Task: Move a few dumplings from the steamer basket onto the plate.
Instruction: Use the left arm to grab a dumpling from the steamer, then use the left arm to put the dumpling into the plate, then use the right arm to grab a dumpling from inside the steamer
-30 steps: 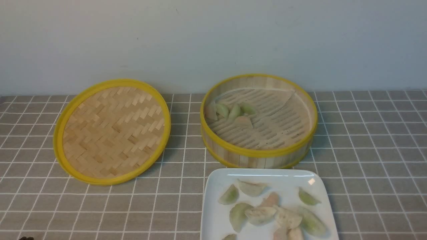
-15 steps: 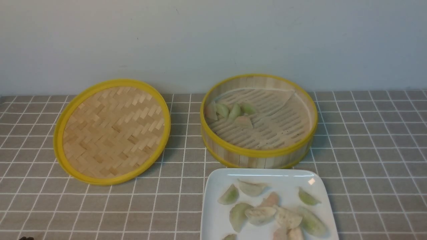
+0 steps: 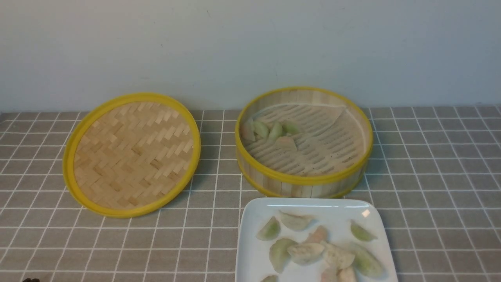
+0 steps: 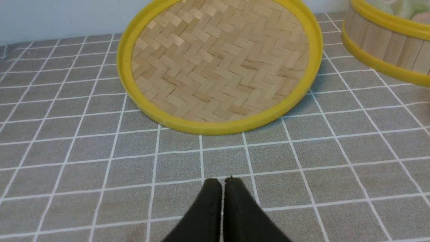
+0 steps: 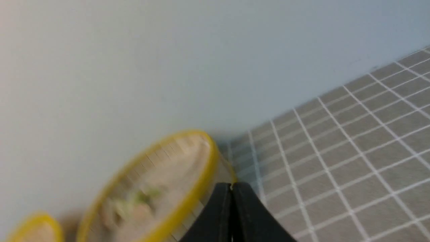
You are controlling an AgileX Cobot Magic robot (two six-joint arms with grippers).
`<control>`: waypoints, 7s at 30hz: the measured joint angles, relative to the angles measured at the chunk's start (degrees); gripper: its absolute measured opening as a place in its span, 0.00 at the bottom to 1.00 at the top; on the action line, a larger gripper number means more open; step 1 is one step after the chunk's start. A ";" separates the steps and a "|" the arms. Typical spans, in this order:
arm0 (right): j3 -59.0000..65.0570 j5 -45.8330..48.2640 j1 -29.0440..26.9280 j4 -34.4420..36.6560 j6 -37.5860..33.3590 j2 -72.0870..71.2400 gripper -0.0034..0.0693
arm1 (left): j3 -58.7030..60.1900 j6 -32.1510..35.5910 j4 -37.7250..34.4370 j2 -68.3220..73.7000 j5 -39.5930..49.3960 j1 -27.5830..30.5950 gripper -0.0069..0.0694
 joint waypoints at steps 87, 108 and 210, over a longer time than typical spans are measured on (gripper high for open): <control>-63.60 47.99 0.00 6.08 -33.93 55.87 0.03 | -87.24 12.50 -19.69 92.11 38.08 -11.45 0.08; -63.54 49.39 0.00 6.03 -31.88 55.87 0.03 | -131.24 15.51 -10.82 134.34 41.22 -19.43 0.32; -63.93 50.08 0.00 6.53 -29.54 56.78 0.03 | -91.03 9.46 -22.44 114.03 48.34 -37.92 0.73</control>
